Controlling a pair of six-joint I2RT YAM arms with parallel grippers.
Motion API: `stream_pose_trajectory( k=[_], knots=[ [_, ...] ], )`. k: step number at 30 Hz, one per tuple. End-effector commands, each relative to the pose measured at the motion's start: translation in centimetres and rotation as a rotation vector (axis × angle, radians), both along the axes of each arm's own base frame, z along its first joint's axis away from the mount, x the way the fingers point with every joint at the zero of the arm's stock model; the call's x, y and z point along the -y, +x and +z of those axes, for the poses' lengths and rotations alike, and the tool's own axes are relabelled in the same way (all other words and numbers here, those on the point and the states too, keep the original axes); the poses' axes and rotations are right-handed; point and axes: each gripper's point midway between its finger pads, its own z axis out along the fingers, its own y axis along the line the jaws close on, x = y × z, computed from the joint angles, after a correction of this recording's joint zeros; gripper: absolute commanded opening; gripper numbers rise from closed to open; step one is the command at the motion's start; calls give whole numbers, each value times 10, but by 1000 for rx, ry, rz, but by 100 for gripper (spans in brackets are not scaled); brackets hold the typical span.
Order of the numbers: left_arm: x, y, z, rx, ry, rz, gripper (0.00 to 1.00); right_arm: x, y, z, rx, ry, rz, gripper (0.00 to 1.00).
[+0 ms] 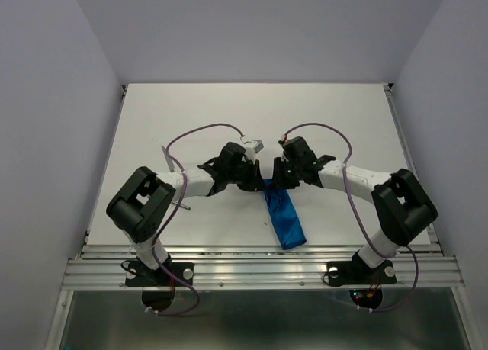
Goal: Fold the napkin into a case and place the utensils inside
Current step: Grasp the top corner of the smaller rectangle folded napkin from the folded napkin.
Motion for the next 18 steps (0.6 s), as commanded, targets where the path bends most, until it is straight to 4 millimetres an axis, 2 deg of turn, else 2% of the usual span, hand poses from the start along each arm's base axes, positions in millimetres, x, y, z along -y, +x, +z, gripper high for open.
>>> stream_pose_trajectory(
  k=[1,7,12,14,18],
  knots=[
    [5,4,24,46,-54,-16,0,-12,8,4,30,66,-1,28],
    [6,3,25,43,-58,-22,0,-19,13,-2,22,84,-3,27],
    [7,3,25,43,-60,-26,0,-24,18,-7,5,100,-26,20],
    [7,2,24,37,-60,-29,0,-24,21,-14,-16,90,-58,15],
    [8,2,27,40,-68,-30,0,-16,22,-35,-57,26,-105,13]
  ],
)
